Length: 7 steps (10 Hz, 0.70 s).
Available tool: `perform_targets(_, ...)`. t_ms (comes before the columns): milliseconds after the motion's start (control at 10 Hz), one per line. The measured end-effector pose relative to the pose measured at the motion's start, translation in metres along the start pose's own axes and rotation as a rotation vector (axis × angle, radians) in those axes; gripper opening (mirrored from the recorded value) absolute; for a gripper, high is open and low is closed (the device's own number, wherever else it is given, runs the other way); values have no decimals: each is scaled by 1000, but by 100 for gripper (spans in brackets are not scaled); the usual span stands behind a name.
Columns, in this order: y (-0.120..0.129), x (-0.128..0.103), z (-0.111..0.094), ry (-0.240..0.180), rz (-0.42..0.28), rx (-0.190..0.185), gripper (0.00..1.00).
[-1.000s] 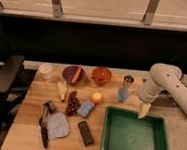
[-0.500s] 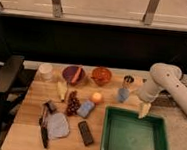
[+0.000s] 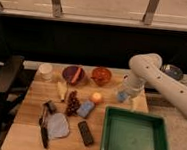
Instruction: Wipe table surface with sponge
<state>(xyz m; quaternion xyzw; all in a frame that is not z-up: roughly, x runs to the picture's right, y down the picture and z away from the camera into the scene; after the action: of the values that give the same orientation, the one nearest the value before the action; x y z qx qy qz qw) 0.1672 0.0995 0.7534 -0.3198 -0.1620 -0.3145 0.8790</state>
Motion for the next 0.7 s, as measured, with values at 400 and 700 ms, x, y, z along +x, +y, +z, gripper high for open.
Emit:
perform_targets(400,-51,-65,1,29,-216,-19,79)
perform_targets(700,-70,-91,2,10,-266,-9,79)
